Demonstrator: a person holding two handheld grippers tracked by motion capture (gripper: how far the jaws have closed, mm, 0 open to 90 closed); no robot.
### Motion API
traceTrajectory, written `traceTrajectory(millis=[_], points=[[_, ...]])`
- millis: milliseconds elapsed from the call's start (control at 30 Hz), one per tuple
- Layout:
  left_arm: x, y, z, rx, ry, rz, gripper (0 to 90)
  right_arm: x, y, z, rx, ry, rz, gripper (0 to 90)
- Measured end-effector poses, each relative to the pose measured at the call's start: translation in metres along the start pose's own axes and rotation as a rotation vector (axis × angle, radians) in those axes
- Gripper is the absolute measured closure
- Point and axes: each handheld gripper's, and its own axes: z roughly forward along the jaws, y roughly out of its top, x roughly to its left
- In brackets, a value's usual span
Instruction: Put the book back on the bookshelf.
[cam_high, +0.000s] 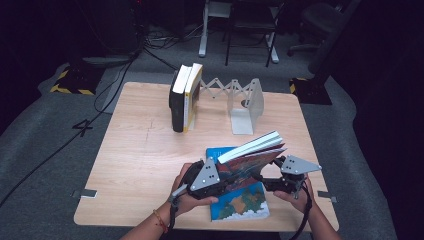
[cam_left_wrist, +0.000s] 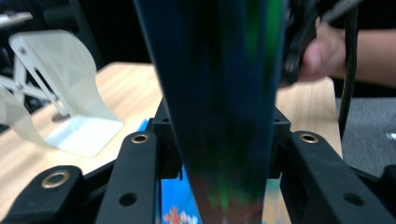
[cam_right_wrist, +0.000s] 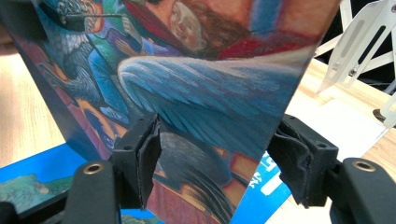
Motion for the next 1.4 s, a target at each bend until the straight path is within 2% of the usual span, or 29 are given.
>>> traceTrajectory(millis=[133, 200, 267, 567, 700, 833, 933, 1000, 1067, 1133, 1300, 1400], points=[[0.002, 0.010, 0.001, -0.010, 0.012, 0.003, 59.7, 0.000, 0.000, 0.001, -0.001, -0.005, 0.005, 35.8], [0.004, 0.013, 0.002, -0.013, 0.017, -0.004, 63.4, 0.000, 0.001, 0.002, 0.000, -0.007, 0.006, 35.6], [0.005, 0.013, 0.002, -0.012, 0.013, -0.004, 68.1, 0.000, 0.001, 0.002, 0.003, -0.007, 0.007, 35.5], [0.011, 0.014, 0.002, 0.000, 0.008, -0.042, 71.6, 0.002, 0.003, 0.002, 0.017, -0.020, 0.006, 33.7], [0.015, 0.013, 0.001, -0.005, 0.011, -0.061, 72.1, -0.002, -0.002, -0.007, 0.050, -0.011, -0.001, 30.8], [0.020, 0.010, -0.002, -0.014, 0.017, -0.083, 73.2, -0.012, -0.009, -0.017, 0.065, -0.025, 0.036, 29.9], [0.025, 0.008, -0.007, -0.026, 0.036, -0.103, 73.8, -0.026, -0.024, -0.031, 0.099, -0.074, 0.084, 30.1], [0.028, 0.006, -0.010, -0.033, 0.046, -0.115, 73.8, -0.028, -0.027, -0.033, 0.110, -0.083, 0.087, 30.2], [0.031, 0.004, -0.013, -0.035, 0.059, -0.121, 73.9, -0.035, -0.042, -0.038, 0.151, -0.119, 0.116, 30.5], [0.036, 0.002, -0.017, -0.040, 0.080, -0.136, 74.0, -0.040, -0.050, -0.039, 0.166, -0.127, 0.142, 30.5], [0.042, 0.001, -0.023, -0.041, 0.117, -0.145, 74.0, -0.048, -0.061, -0.037, 0.199, -0.161, 0.160, 30.6], [0.048, -0.002, -0.032, -0.049, 0.160, -0.151, 74.1, -0.051, -0.068, -0.034, 0.228, -0.174, 0.170, 30.5]])
